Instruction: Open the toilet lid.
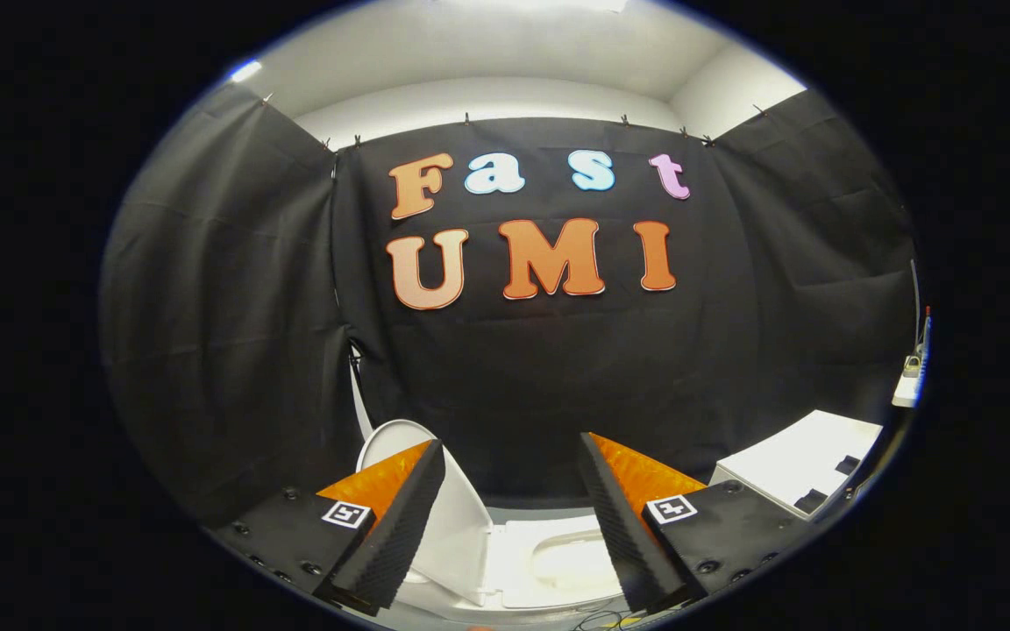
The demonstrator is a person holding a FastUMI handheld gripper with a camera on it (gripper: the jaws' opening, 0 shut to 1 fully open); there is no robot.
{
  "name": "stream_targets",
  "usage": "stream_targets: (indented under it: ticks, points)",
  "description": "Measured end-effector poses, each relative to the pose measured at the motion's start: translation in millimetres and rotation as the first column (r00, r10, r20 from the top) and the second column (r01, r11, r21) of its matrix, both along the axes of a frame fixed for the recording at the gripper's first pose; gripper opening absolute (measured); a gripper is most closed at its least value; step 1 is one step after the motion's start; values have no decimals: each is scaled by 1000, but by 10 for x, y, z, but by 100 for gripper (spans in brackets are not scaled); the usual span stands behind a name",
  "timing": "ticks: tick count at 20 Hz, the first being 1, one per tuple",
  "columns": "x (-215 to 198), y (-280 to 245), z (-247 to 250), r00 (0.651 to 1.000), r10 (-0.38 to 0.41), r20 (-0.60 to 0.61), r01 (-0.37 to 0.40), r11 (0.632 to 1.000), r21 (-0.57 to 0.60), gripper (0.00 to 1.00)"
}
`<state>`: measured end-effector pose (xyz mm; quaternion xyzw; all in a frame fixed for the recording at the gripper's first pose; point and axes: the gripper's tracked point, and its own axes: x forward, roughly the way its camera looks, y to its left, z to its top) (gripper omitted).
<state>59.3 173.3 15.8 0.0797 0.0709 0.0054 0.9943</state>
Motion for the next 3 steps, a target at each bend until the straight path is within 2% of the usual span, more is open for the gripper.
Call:
stream_targets:
  ticks: [3]
  points:
    - [5, 1, -2, 1000, 1, 3, -1, 1000, 12, 98]
